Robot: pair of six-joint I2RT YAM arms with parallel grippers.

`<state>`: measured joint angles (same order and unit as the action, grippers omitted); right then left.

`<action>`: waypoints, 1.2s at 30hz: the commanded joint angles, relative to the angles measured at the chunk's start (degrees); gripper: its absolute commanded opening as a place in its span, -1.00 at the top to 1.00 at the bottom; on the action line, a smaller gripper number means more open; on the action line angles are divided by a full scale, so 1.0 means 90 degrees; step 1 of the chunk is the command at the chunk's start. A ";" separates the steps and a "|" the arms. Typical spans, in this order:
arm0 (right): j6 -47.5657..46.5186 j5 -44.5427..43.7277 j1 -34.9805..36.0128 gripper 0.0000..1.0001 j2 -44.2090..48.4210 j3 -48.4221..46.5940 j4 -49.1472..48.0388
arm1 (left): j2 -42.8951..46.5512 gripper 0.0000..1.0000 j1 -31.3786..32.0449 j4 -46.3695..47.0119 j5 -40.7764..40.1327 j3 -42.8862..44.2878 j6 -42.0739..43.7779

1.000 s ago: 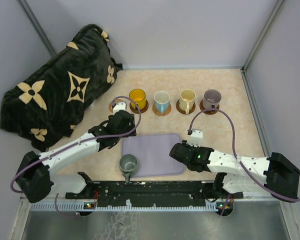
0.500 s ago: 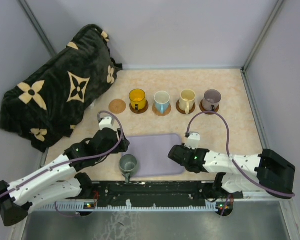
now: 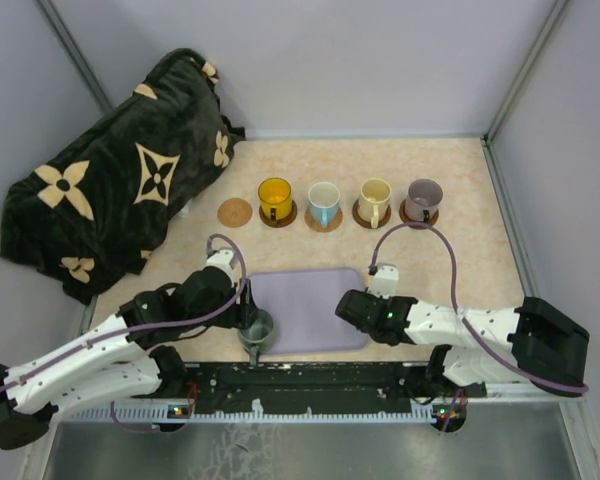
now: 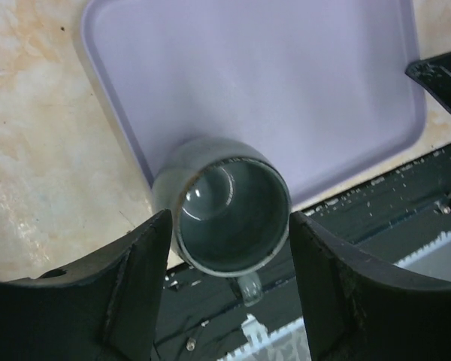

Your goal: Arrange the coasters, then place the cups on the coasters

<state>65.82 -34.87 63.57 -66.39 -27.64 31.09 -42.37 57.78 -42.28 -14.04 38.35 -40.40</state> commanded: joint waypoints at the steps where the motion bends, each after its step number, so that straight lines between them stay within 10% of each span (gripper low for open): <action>1: 0.0221 0.0385 0.0018 1.00 0.0006 -0.0165 0.0293 | 0.0021 -0.40 0.0055 -0.0640 0.0702 0.0508 0.0255; 17: 0.0665 0.0389 0.0329 1.00 0.0154 -0.0332 0.0965 | -0.0719 -0.43 0.0227 -0.2012 0.1348 0.0892 -0.0408; 36: 0.0780 0.0302 0.0324 1.00 0.0457 -0.0138 0.1061 | -0.1505 -0.40 0.1586 -0.0765 0.0669 0.0098 -0.1353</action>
<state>71.22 -30.02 66.26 -63.55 -28.91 38.28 -53.98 69.71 -52.03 -3.75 39.88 -49.19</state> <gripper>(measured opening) 0.025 0.702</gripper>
